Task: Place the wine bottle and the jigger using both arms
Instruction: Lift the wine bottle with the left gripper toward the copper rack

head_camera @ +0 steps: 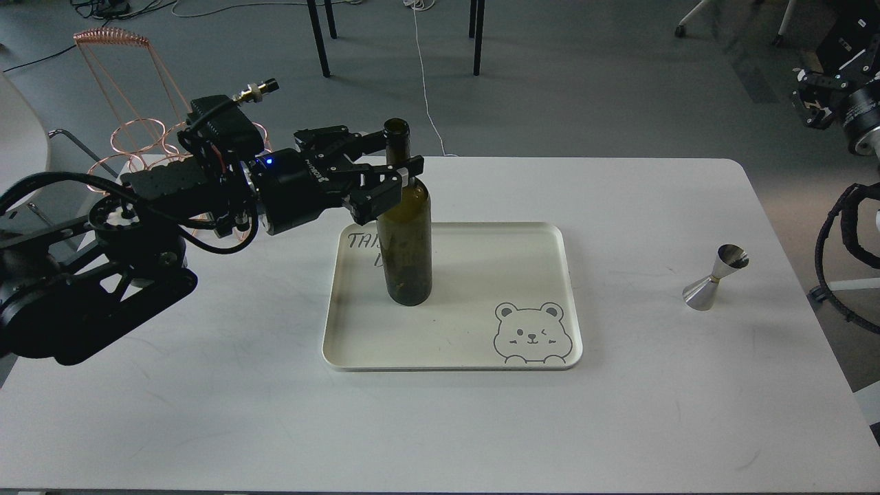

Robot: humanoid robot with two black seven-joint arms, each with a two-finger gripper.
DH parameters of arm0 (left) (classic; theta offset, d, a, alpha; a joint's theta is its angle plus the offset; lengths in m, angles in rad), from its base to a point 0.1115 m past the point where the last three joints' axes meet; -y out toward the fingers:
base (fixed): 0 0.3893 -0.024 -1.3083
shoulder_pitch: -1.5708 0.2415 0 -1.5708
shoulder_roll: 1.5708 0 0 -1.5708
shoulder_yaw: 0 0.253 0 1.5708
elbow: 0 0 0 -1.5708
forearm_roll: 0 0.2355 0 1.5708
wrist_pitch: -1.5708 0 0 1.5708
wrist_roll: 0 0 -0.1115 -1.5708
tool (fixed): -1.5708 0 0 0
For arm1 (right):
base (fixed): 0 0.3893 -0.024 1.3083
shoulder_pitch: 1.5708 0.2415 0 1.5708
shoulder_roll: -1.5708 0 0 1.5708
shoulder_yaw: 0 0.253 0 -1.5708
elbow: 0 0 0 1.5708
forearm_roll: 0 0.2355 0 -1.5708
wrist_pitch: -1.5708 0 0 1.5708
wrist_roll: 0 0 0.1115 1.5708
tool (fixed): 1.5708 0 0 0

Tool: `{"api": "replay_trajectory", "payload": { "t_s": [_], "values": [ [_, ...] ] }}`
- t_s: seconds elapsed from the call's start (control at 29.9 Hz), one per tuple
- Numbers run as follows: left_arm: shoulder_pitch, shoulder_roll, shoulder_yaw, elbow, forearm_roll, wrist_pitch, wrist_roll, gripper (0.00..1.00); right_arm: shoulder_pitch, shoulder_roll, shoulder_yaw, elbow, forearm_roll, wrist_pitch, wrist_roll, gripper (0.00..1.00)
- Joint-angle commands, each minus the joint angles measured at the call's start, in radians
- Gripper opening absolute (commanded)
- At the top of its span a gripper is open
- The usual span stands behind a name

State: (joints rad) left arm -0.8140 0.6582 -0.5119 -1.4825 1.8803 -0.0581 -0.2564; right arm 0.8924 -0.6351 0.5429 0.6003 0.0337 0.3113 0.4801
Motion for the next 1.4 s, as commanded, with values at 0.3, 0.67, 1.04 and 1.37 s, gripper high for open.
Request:
{"api": "replay_trajectory", "payload": {
  "t_s": [0.3, 0.67, 1.04, 1.37],
  "values": [
    [-0.002, 0.023, 0.004, -0.012, 0.002, 0.032, -0.009, 0.24, -0.001, -0.002, -0.001, -0.004, -0.003, 0.0, 0.0, 0.97],
    [-0.004, 0.095, -0.063, -0.067, -0.032, 0.038, -0.003, 0.17, 0.002, -0.009, -0.005, -0.002, -0.005, 0.003, 0.0, 0.97],
    [-0.14, 0.346, -0.074, -0.055, -0.191, 0.029, -0.015, 0.14, 0.003, -0.009, -0.005, 0.003, -0.005, 0.003, 0.0, 0.97],
    [-0.205, 0.385, -0.065, 0.211, -0.171, 0.032, -0.093, 0.12, 0.003, -0.008, -0.006, 0.006, -0.005, 0.003, 0.0, 0.97]
  ]
}}
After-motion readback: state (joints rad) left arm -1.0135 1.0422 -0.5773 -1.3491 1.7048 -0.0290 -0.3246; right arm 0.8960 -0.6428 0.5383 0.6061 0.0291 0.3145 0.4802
